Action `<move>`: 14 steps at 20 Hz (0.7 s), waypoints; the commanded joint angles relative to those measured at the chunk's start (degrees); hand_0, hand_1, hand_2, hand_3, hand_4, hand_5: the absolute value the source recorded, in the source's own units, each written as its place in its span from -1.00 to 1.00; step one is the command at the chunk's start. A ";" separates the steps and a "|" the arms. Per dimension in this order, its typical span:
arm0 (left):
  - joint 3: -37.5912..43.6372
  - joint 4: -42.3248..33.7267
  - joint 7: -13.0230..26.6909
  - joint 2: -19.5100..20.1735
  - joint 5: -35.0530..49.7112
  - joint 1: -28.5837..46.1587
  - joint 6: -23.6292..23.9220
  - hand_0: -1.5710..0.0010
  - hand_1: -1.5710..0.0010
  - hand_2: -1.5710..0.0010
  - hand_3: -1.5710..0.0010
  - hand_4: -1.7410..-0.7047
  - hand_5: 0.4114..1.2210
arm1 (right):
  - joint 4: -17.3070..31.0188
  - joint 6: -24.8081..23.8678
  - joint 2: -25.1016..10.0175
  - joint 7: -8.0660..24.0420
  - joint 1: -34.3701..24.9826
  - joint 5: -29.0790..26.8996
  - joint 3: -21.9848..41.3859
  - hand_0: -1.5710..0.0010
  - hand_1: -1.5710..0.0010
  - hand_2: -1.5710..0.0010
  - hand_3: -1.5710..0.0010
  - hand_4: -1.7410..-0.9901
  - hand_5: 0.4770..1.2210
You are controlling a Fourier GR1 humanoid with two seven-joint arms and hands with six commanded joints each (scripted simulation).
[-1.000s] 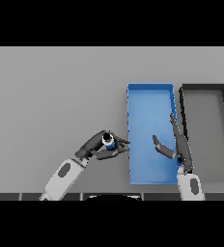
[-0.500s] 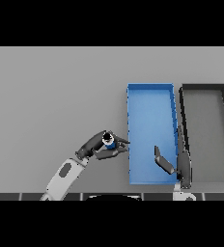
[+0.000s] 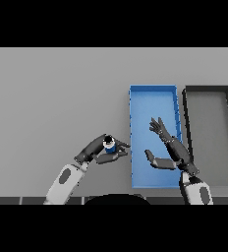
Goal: Pick up the blue pipe and place it into the blue bin.
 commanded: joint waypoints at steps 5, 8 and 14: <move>1.29 -0.57 1.58 -0.18 -0.68 -0.66 -0.73 -1.00 -1.00 -1.00 -1.00 -0.47 1.00 | -0.09 2.38 -1.36 7.44 -12.31 0.03 5.27 1.00 1.00 0.93 1.00 0.18 -0.79; 1.95 0.26 0.72 -0.52 -1.01 -0.66 -1.62 -1.00 -1.00 -1.00 -1.00 -0.47 1.00 | 0.15 3.85 -1.14 10.30 -17.34 -1.31 7.61 1.00 1.00 0.95 1.00 0.18 -0.78; 3.56 0.97 0.42 -1.50 0.01 -0.67 -4.57 -1.00 -1.00 -1.00 -1.00 -0.47 1.00 | 2.25 5.10 1.34 14.12 -27.17 -2.04 11.66 0.99 0.99 0.92 1.00 0.36 -0.82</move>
